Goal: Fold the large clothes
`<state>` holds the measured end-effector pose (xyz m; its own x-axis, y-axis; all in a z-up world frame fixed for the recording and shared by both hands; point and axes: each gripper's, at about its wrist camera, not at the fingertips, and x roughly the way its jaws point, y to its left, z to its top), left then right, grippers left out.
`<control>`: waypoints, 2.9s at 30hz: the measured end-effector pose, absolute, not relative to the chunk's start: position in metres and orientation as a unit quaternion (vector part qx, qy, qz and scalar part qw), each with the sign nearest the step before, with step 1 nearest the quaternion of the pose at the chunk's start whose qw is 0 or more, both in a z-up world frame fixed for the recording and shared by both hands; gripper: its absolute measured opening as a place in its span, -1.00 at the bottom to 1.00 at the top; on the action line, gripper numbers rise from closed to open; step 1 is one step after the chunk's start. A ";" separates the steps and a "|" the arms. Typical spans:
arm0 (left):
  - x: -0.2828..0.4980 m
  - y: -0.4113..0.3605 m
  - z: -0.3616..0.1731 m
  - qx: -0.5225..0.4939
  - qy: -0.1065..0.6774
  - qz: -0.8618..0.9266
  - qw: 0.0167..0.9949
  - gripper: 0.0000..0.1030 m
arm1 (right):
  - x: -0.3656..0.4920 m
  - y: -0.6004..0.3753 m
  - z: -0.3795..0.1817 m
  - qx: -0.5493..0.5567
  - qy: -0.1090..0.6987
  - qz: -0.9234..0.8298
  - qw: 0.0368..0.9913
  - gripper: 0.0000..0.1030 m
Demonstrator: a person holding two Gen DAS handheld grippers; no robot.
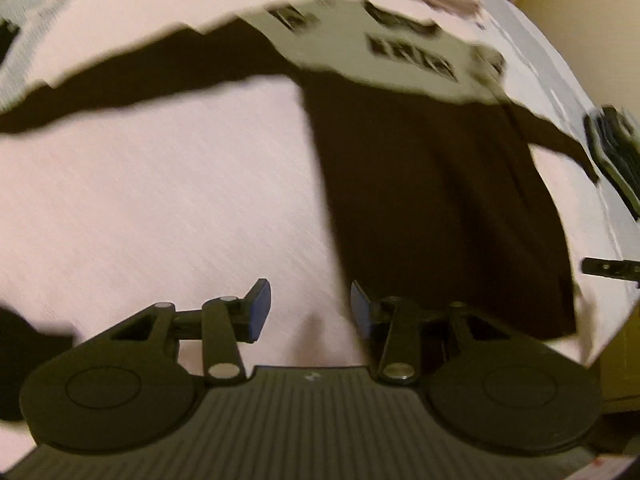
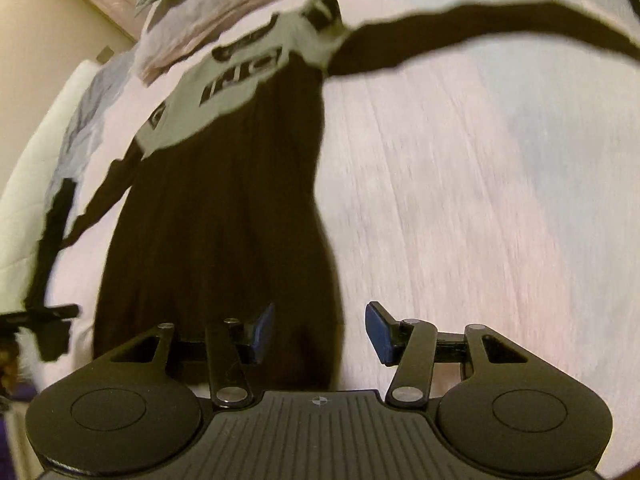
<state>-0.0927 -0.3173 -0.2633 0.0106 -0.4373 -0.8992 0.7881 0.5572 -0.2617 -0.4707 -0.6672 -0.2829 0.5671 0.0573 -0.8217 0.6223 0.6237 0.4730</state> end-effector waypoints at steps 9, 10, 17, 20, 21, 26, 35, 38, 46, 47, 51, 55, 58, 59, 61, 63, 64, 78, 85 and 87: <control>-0.162 -0.325 -0.305 0.170 0.585 -0.443 0.657 -0.17 | -0.482 -0.639 -0.313 0.429 0.427 -0.138 0.784 -0.33; -0.163 -0.327 -0.308 0.172 0.585 -0.443 0.657 -0.19 | -0.480 -0.637 -0.314 0.427 0.432 -0.138 0.783 -0.96; -0.154 -0.319 -0.272 0.179 0.568 -0.463 0.657 -0.93 | -0.490 -0.636 -0.255 0.382 0.479 -0.143 0.778 -0.98; -0.150 -0.303 -0.247 0.182 0.561 -0.469 0.658 -0.93 | -0.489 -0.622 -0.237 0.338 0.514 -0.130 0.777 -0.98; -0.150 -0.299 -0.245 0.191 0.559 -0.469 0.657 -0.93 | -0.488 -0.619 -0.242 0.339 0.522 -0.129 0.772 -0.98; -0.150 -0.300 -0.283 0.209 0.589 -0.454 0.635 -0.92 | -0.485 -0.620 -0.273 0.363 0.526 -0.171 0.750 -0.73; -0.133 -0.342 -0.251 0.269 0.541 -0.431 0.670 -0.65 | -0.512 -0.748 -0.209 0.312 0.430 -0.285 0.798 -0.07; -0.128 -0.388 -0.232 0.270 0.511 -0.437 0.689 -0.65 | -0.521 -0.822 -0.202 0.286 0.399 -0.327 0.808 -0.02; -0.167 -0.545 -0.226 0.259 0.473 -0.449 0.713 -0.61 | -0.532 -1.026 -0.263 0.316 0.374 -0.344 0.801 0.00; -0.174 -0.565 -0.232 0.258 0.474 -0.450 0.712 -0.61 | -0.531 -1.046 -0.273 0.318 0.382 -0.334 0.801 0.00; -0.203 -0.626 -0.244 0.260 0.479 -0.461 0.700 -0.58 | -0.527 -1.088 -0.305 0.309 0.422 -0.253 0.814 0.00; -0.224 -0.665 -0.248 0.279 0.481 -0.472 0.684 -0.57 | -0.540 -1.103 -0.303 0.349 0.416 -0.208 0.814 -0.93; -0.228 -0.680 -0.249 0.288 0.482 -0.473 0.679 -0.57 | -0.571 -1.100 -0.261 0.310 0.383 -0.260 0.830 -0.94; -0.227 -0.686 -0.249 0.288 0.481 -0.472 0.680 -0.57 | -0.585 -1.099 -0.249 0.291 0.378 -0.293 0.829 -0.94; -0.226 -0.692 -0.249 0.290 0.479 -0.473 0.680 -0.57 | -0.609 -1.094 -0.241 0.277 0.378 -0.334 0.818 -0.93; -0.226 -0.698 -0.248 0.293 0.476 -0.478 0.678 -0.57 | -0.619 -1.091 -0.250 0.281 0.395 -0.336 0.808 -0.91; -0.228 -0.698 -0.247 0.294 0.475 -0.481 0.676 -0.56 | -0.619 -1.086 -0.256 0.280 0.406 -0.327 0.806 -0.89; -0.182 -0.626 -0.245 0.264 0.486 -0.453 0.700 -0.39 | -0.557 -1.005 -0.210 0.204 0.381 -0.365 0.825 -0.08; -0.068 -0.599 -0.244 0.247 0.441 -0.473 0.721 -0.29 | -0.385 -0.945 -0.208 0.185 0.383 -0.172 0.888 -0.07; -0.029 -0.605 -0.247 0.251 0.423 -0.486 0.722 -0.27 | -0.327 -0.939 -0.216 0.178 0.388 -0.137 0.894 -0.07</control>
<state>-0.0289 -0.6050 -0.2468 0.1693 -0.4898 -0.8552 0.9148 0.4009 -0.0486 -0.3273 -0.9386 -0.2162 0.6609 -0.1068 -0.7429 0.3829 0.8993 0.2113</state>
